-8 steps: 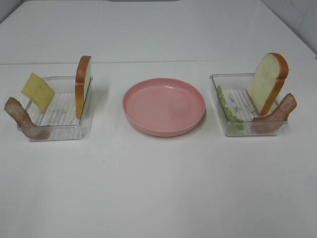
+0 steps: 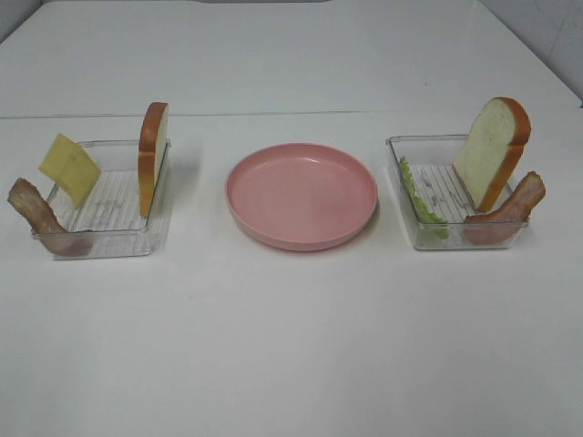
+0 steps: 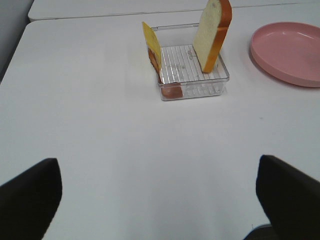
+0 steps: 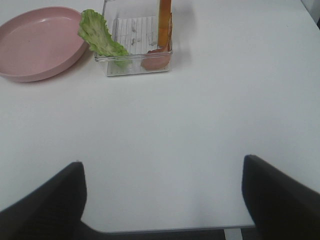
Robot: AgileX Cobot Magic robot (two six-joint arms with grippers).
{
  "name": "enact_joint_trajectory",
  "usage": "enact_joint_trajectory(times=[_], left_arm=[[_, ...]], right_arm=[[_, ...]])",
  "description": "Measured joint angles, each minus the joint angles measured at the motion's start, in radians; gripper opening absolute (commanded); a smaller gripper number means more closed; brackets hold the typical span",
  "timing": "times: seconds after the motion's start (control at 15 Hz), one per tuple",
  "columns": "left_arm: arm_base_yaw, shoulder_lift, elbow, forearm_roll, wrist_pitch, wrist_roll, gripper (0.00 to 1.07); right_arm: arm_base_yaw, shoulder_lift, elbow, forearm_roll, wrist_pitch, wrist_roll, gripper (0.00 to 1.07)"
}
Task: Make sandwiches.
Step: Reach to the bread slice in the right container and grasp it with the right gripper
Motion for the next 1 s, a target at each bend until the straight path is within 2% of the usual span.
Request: enact_joint_trajectory(times=[1.0], left_arm=[[0.0, 0.0, 0.0, 0.0, 0.0, 0.0, 1.0]], right_arm=[[0.0, 0.0, -0.003, 0.0, 0.0, 0.007, 0.82]])
